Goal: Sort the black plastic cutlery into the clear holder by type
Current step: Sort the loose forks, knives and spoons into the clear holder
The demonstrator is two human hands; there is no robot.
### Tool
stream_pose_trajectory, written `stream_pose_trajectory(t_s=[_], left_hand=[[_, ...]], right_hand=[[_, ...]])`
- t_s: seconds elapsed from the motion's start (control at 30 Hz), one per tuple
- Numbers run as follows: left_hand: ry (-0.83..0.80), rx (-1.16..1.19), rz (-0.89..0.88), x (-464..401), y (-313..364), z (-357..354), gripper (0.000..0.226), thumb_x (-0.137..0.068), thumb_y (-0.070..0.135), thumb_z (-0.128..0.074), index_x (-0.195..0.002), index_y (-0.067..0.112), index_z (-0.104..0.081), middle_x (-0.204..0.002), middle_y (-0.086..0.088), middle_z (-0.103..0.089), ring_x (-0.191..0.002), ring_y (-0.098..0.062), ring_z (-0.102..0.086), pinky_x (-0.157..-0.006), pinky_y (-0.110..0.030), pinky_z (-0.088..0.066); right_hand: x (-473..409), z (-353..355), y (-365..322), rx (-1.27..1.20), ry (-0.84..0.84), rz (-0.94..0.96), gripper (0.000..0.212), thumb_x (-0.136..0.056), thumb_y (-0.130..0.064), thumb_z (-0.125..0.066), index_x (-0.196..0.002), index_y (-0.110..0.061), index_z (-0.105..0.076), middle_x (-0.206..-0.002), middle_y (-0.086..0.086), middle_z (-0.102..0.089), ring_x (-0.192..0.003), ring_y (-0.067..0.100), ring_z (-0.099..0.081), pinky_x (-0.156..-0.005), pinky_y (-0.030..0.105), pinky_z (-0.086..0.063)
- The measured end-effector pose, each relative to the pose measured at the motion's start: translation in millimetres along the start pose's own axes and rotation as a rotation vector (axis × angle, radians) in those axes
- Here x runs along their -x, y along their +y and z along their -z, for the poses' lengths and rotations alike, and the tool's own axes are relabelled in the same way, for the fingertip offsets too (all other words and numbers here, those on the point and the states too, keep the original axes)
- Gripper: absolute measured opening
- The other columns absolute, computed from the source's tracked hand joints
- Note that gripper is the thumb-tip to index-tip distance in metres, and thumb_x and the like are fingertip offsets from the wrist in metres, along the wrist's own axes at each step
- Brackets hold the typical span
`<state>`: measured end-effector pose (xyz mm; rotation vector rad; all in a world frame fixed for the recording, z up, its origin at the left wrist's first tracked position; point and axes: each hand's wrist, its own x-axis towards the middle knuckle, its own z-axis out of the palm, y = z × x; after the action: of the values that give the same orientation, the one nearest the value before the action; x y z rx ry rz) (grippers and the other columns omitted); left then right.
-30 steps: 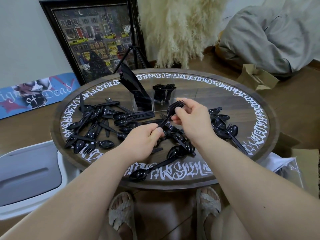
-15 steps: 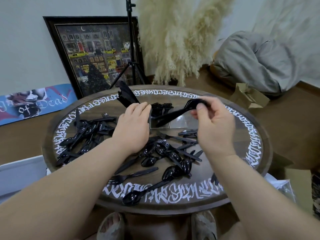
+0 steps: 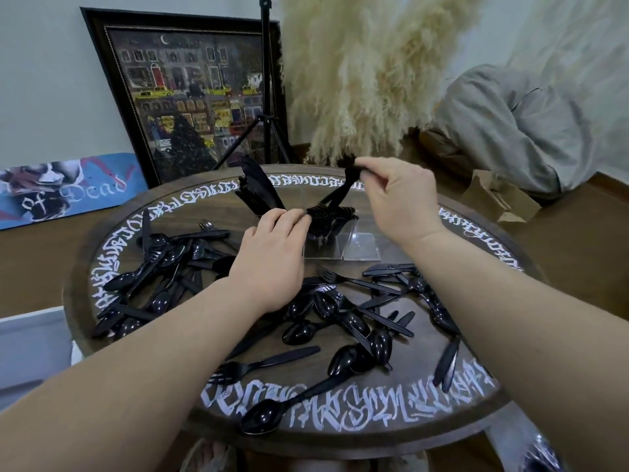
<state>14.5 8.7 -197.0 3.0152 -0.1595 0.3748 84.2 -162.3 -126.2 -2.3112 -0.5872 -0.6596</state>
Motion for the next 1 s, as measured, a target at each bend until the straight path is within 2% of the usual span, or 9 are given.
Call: stream_pose_trajectory(t_s=[0.1,0.23,0.33,0.4,0.6,0.73,0.8,1.0], left_hand=[[0.012,0.015,0.003,0,0,-1,0.061,-0.091,0.024,-0.050,-0.147,0.015,-0.030,-0.153,0.000,-0.028,-0.138,-0.025,-0.020,-0.103,-0.045,-0.034],[0.016,0.011,0.000,1,-2,-3,0.063,-0.090,0.026,-0.053,-0.147,0.015,-0.030,-0.152,0.000,-0.028,-0.137,-0.024,-0.021,-0.101,-0.046,-0.035],[0.015,0.005,-0.001,2,-1,-3,0.065,-0.089,0.027,-0.055,-0.147,0.014,-0.030,-0.151,0.000,-0.029,-0.137,-0.025,-0.022,-0.099,-0.046,-0.036],[0.016,0.002,0.000,2,-1,-3,0.065,-0.089,0.028,-0.056,-0.147,0.014,-0.030,-0.151,0.000,-0.029,-0.137,-0.025,-0.021,-0.099,-0.046,-0.036],[0.032,-0.007,-0.001,2,0,-4,0.066,-0.087,0.027,-0.058,-0.145,0.013,-0.034,-0.150,-0.002,-0.032,-0.136,-0.027,-0.025,-0.096,-0.048,-0.039],[0.017,-0.014,0.008,4,2,0,0.068,-0.088,0.031,-0.056,-0.148,0.015,-0.028,-0.153,0.000,-0.026,-0.139,-0.025,-0.020,-0.100,-0.047,-0.036],[0.000,-0.019,0.013,10,5,4,0.070,-0.090,0.036,-0.054,-0.150,0.017,-0.023,-0.155,0.000,-0.020,-0.141,-0.024,-0.015,-0.105,-0.045,-0.032],[-0.111,-0.033,0.016,42,14,11,0.070,-0.093,0.044,-0.048,-0.151,0.021,-0.018,-0.158,0.002,-0.010,-0.142,-0.023,-0.008,-0.109,-0.044,-0.027]], right_hand=[[1,-9,2,0.092,-0.163,-0.034,0.028,-0.096,-0.013,-0.051,-0.118,-0.016,-0.068,-0.117,0.003,-0.069,-0.109,0.020,-0.061,-0.094,0.020,-0.037],[-2,-11,0,0.163,-0.406,-0.040,0.036,-0.095,-0.015,-0.046,-0.127,-0.019,-0.061,-0.121,0.004,-0.066,-0.111,0.022,-0.058,-0.088,0.025,-0.039],[-2,-11,1,0.158,-0.572,-0.045,0.043,-0.096,-0.018,-0.038,-0.136,-0.017,-0.052,-0.138,0.003,-0.055,-0.127,0.020,-0.047,-0.102,0.026,-0.034],[-1,-12,3,0.153,-0.618,-0.032,0.043,-0.098,-0.020,-0.034,-0.139,-0.016,-0.049,-0.142,0.003,-0.051,-0.131,0.019,-0.043,-0.104,0.025,-0.031],[3,-19,13,0.169,-0.560,0.007,0.036,-0.102,-0.027,-0.037,-0.133,-0.019,-0.054,-0.130,0.000,-0.060,-0.120,0.020,-0.051,-0.095,0.026,-0.037],[8,-13,11,0.135,-0.526,0.004,0.039,-0.102,-0.031,-0.036,-0.137,-0.019,-0.050,-0.138,-0.001,-0.054,-0.127,0.017,-0.047,-0.101,0.026,-0.034],[17,-4,8,0.109,-0.483,0.021,0.040,-0.101,-0.030,-0.040,-0.139,-0.019,-0.047,-0.141,-0.002,-0.051,-0.128,0.016,-0.046,-0.104,0.028,-0.034],[69,27,12,0.110,-0.372,-0.003,0.036,-0.097,-0.020,-0.049,-0.133,-0.021,-0.053,-0.134,-0.003,-0.053,-0.120,0.016,-0.050,-0.097,0.029,-0.040]])
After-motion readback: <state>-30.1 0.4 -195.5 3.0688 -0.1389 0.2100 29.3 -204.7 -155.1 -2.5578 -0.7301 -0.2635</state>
